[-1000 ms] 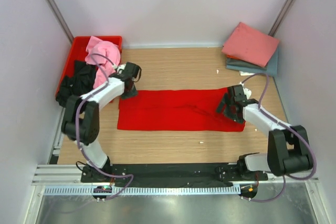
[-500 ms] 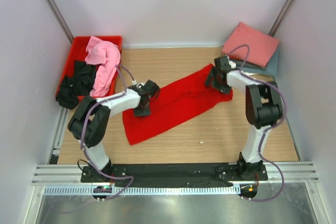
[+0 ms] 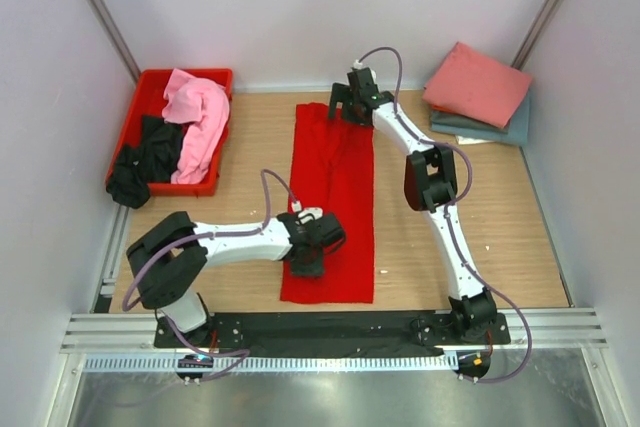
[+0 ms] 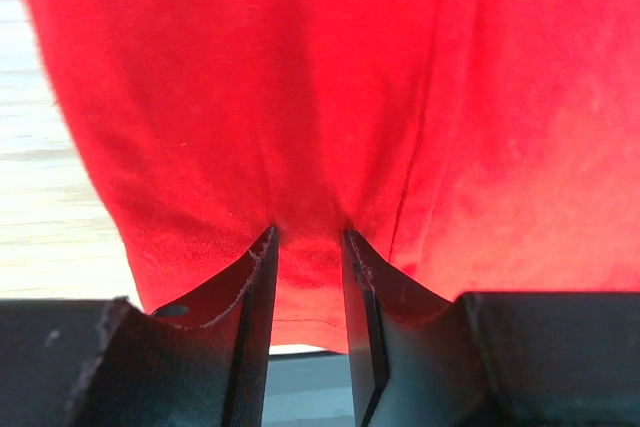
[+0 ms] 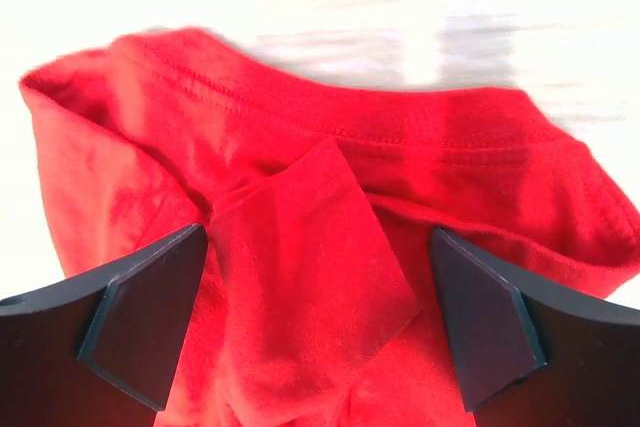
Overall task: Fold and stack the t-shirts
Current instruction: Fold the tshirt
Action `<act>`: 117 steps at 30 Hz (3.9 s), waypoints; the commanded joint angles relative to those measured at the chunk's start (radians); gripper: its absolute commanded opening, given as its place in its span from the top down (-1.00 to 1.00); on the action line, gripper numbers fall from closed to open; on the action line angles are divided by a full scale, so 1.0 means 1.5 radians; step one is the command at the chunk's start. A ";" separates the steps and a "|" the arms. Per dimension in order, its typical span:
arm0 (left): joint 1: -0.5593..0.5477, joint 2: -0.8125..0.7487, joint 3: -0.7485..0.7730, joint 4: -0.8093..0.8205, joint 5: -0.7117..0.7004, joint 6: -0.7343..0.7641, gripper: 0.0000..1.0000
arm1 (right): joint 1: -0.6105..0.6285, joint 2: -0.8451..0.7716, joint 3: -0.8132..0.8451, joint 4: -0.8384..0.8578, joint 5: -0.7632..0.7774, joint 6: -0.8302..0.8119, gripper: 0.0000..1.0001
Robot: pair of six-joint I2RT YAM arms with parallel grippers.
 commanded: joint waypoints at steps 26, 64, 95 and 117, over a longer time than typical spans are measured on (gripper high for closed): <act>-0.092 -0.294 0.019 -0.161 -0.135 -0.076 0.16 | -0.028 -0.579 -0.411 0.108 0.066 -0.035 -0.97; -0.114 -0.322 -0.332 0.202 -0.038 -0.219 0.20 | 0.431 -1.303 -1.453 -0.030 0.071 0.490 -0.15; -0.170 -0.287 -0.126 -0.033 -0.157 -0.166 1.00 | 0.490 -1.195 -1.265 -0.118 0.185 0.450 0.97; 0.178 -0.088 0.197 -0.028 -0.035 0.144 1.00 | 0.226 -0.868 -0.883 -0.041 0.269 0.080 0.98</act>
